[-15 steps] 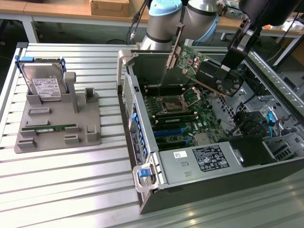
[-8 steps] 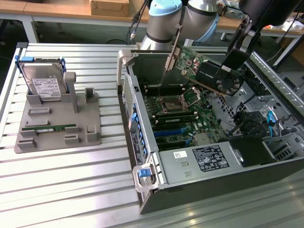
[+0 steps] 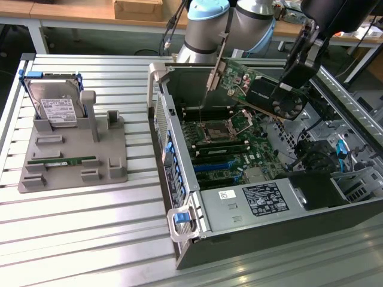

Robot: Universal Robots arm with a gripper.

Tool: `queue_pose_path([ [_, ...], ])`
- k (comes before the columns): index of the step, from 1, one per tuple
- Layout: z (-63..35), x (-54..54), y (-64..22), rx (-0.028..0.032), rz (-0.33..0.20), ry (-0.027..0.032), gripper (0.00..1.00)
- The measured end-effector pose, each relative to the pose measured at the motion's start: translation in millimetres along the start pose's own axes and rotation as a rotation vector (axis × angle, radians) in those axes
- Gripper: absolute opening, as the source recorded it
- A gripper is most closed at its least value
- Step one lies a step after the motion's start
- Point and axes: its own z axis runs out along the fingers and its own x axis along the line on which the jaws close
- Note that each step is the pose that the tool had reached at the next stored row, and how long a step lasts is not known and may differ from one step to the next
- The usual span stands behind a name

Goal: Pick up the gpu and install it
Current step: 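Insert the gpu into the slot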

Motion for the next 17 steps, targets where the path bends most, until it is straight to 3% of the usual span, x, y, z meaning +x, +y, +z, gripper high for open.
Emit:
queue_pose_path([
  [17, 0.0, 0.0, 0.0, -0.0024, -0.099, 0.0042, 0.27],
])
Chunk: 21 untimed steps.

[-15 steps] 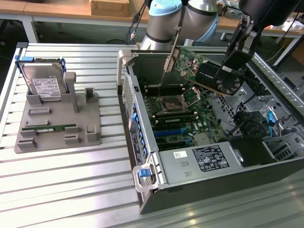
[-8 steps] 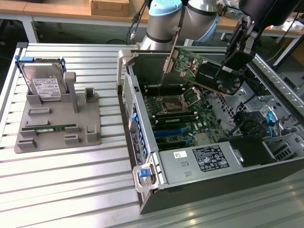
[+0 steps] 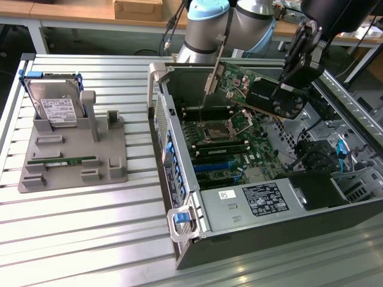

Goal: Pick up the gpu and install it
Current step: 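Insert the gpu into the slot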

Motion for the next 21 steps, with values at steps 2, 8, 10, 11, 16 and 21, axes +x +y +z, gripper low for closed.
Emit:
queue_pose_path([
  [2, 0.0, 0.0, 0.0, -0.0005, -0.019, 0.0009, 0.27],
  [8, 0.0, 0.0, 0.0, -0.0016, -0.065, 0.0028, 0.27],
  [10, 0.0, 0.0, 0.0, -0.0019, -0.078, 0.0034, 0.27],
  [11, 0.0, 0.0, 0.0, -0.0021, -0.084, 0.0036, 0.27],
  [16, 0.0, 0.0, 0.0, -0.0028, -0.115, 0.0050, 0.27],
  [21, 0.0, 0.0, 0.0, -0.0037, -0.153, 0.0066, 0.27],
])
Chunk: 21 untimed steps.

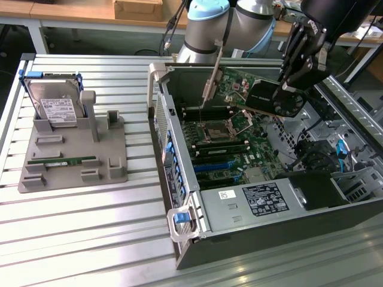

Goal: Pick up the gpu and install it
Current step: 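Insert the gpu into the slot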

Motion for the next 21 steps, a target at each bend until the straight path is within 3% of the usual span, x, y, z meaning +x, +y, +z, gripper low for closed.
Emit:
queue_pose_path([
  [21, 0.0, 0.0, 0.0, -0.0044, -0.182, 0.0077, 0.27],
])
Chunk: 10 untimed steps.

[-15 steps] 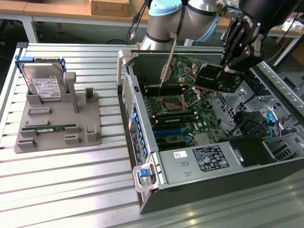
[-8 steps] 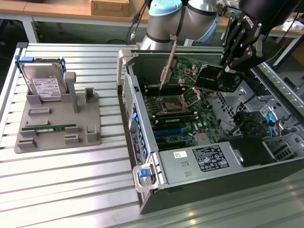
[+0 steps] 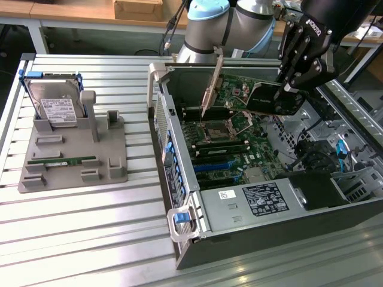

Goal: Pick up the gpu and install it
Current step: 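Insert the gpu into the slot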

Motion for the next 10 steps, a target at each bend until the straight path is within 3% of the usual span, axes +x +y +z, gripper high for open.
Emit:
queue_pose_path([
  [10, 0.0, 0.0, 0.0, -0.0027, -0.109, 0.0047, 0.27],
])
